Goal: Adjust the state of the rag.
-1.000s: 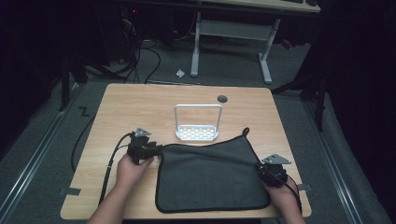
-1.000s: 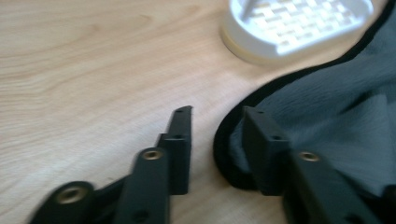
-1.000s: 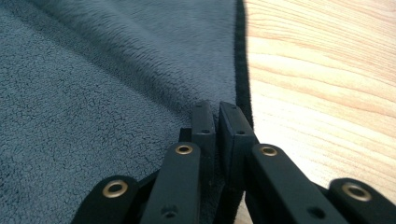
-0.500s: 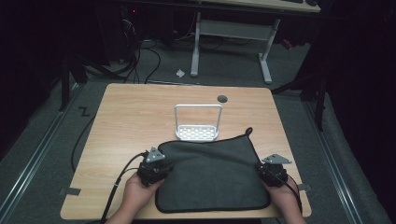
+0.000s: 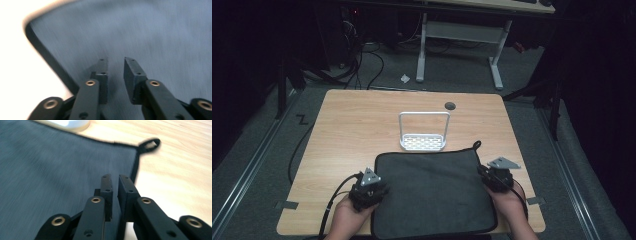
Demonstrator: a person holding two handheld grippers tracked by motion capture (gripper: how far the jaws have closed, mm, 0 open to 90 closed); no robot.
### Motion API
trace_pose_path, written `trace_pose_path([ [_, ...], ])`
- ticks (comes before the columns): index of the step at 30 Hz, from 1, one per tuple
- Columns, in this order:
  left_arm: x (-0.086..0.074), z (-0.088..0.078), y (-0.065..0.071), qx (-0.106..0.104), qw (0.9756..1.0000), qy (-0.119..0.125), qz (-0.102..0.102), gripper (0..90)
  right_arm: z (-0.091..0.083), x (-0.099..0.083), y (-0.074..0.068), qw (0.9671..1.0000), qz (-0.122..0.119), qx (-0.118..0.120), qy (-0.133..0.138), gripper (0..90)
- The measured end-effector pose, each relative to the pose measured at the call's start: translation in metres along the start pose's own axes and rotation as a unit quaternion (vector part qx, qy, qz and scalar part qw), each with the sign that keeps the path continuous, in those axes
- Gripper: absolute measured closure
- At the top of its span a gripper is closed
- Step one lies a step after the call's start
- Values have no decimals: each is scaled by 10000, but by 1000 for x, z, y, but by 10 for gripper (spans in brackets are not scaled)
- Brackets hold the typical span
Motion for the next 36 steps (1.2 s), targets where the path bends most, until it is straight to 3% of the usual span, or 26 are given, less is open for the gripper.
trace_pose_path([
  [2, 15, 11, -16, 225, 9997, 14, -109, 670, 22, 15, 3, 9998, -7, -149, -155, 802],
  [4, 22, 26, -33, 179, 9993, -129, -288, 654, 39, 28, 9, 9994, 103, -239, -249, 802],
  [6, 23, 37, -48, 281, 9986, -270, -369, 647, 50, 34, 13, 9989, 142, -278, -358, 800],
  [8, 24, 37, -58, 259, 9985, -177, -446, 683, 51, 36, 16, 9989, 174, -263, -342, 804],
  [10, 25, 37, -64, 282, 9982, -150, -513, 702, 48, 32, 20, 9983, 155, -418, -379, 813],
  [17, 32, 41, -75, 340, 9975, -65, -621, 714, 45, 24, 27, 9981, 281, -478, -274, 817],
  [24, 26, 37, -71, 489, 9981, -168, -345, 713, 41, 18, 23, 9982, 348, -441, -192, 816],
  [27, 24, 37, -70, 480, 9982, -168, -322, 705, 39, 15, 19, 9982, 209, -523, -213, 813],
  [31, 26, 34, -71, 405, 9981, -246, -406, 639, 37, 15, 20, 9987, 271, -389, -164, 754],
  [34, 30, 29, -79, 468, 9974, -49, -544, 586, 29, 17, 21, 9991, 256, -322, 111, 692],
  [36, 33, 27, -88, 392, 9965, 76, -731, 557, 24, 18, 23, 9988, 318, -279, 247, 676],
])
Point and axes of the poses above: each handheld gripper's, and its own axes: z roughly forward along the jaws, x roughly out of its top, y roughly to its right, the point moved 7 cm from there along z, roughly forward along the jaws, and after that the axes turned 14 degrees about -y, right-handed, at the moved point
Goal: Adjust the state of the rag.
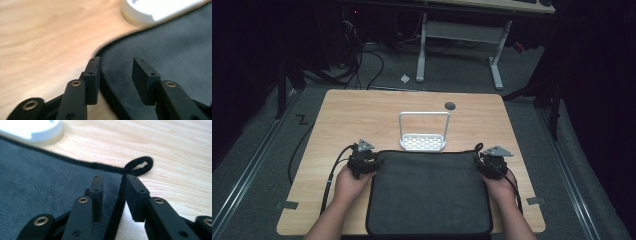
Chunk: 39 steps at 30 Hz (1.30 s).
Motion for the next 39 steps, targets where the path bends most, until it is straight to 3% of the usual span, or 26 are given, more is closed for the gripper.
trace_pose_path([
  [3, 6, 2, -9, -102, 9995, 188, -237, 521, -3, 1, 0, 9999, -4, 4, 132, 641],
  [5, 6, 8, -13, -187, 9992, 85, -343, 496, -5, 2, -2, 9998, -8, -1, 198, 633],
  [7, 7, 16, -12, -185, 9995, -36, -260, 476, -6, 3, -4, 9997, -47, -5, 244, 627],
  [12, 10, 22, -5, 37, 10000, -43, 33, 478, -16, 4, -15, 9991, -212, 16, 369, 596],
  [13, 9, 24, 0, 362, 9989, -47, 300, 495, -19, 5, -19, 9989, -237, 43, 414, 591],
  [14, 9, 24, 3, 340, 9988, -15, 362, 538, -23, 5, -23, 9984, -292, 55, 471, 591],
  [20, 7, 24, 6, 323, 9989, 79, 324, 692, -42, 6, -48, 9961, -524, 103, 696, 580],
  [21, 7, 23, 5, 260, 9992, 111, 285, 726, -49, 5, -62, 9951, -653, 168, 728, 579],
  [27, 5, 23, 3, -36, 9998, 143, 112, 820, -57, 1, -104, 9920, -968, 425, 697, 569],
  [33, 5, 20, 0, -263, 9993, 255, -76, 826, -57, -1, -155, 9866, -1342, 697, 604, 553],
  [36, 4, 19, 0, -253, 9993, 262, -61, 827, -54, -1, -178, 9834, -1536, 803, 532, 541],
  [37, 4, 19, 0, -253, 9993, 262, -61, 827, -54, -1, -178, 9834, -1536, 803, 532, 541],
  [39, 4, 19, 0, -279, 9992, 286, -63, 827, -50, -1, -199, 9802, -1695, 924, 436, 539],
])
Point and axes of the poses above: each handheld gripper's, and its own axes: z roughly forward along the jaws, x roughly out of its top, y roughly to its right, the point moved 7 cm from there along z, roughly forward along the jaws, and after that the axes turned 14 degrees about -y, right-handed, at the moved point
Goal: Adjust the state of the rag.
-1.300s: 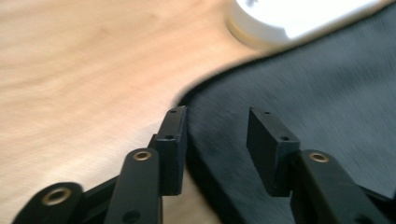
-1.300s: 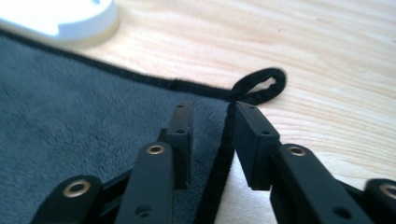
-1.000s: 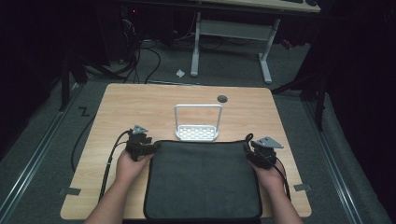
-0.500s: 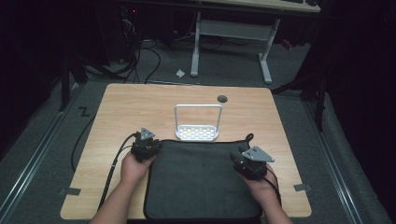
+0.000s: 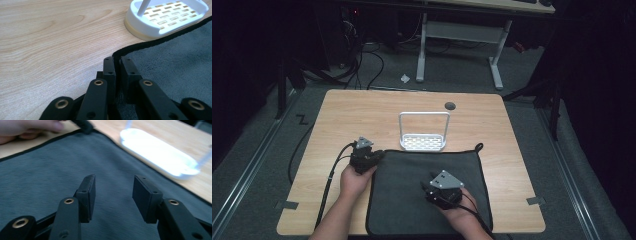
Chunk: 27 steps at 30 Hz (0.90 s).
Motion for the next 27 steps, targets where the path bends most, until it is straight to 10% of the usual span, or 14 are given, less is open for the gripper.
trace_pose_path([
  [14, -1, 0, -2, -179, 9998, -27, -115, 822, 37, 24, -82, 9939, -650, 857, -256, 520],
  [27, -1, 0, -3, -228, 9996, -47, -182, 821, 62, 41, -143, 9811, -938, 1581, -601, 455],
])
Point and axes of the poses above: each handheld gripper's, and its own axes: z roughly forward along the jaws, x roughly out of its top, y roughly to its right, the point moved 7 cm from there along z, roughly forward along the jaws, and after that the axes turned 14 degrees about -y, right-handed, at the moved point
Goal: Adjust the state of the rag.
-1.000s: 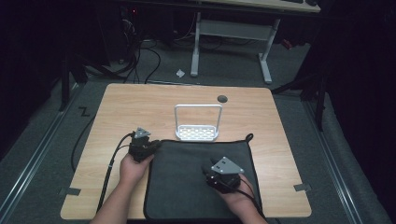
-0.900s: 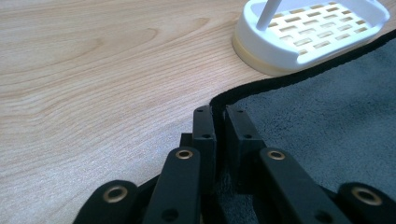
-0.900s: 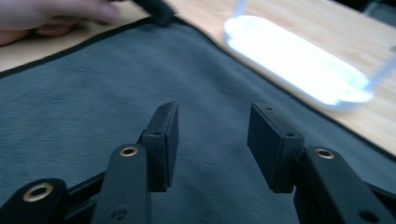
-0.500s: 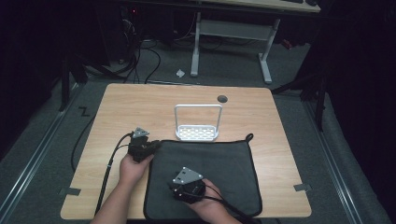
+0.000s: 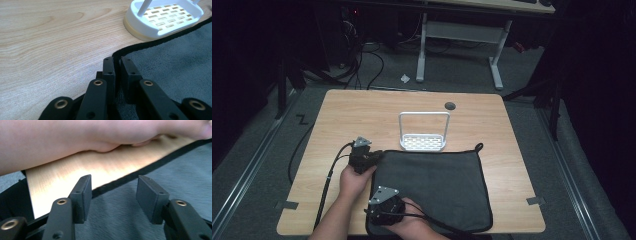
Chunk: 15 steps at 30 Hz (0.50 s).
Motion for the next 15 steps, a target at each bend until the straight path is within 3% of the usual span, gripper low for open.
trace_pose_path([
  [3, 0, 0, 0, 0, 10000, -1, -8, 821, 0, -1, 0, 10000, 18, -7, 33, 503],
  [9, 0, 0, 0, -5, 10000, -10, -18, 821, -4, -4, 4, 9999, -51, -100, -14, 777],
  [15, 0, 0, 0, -47, 10000, -20, -38, 822, -6, -5, 8, 9996, -164, -245, 30, 842],
])
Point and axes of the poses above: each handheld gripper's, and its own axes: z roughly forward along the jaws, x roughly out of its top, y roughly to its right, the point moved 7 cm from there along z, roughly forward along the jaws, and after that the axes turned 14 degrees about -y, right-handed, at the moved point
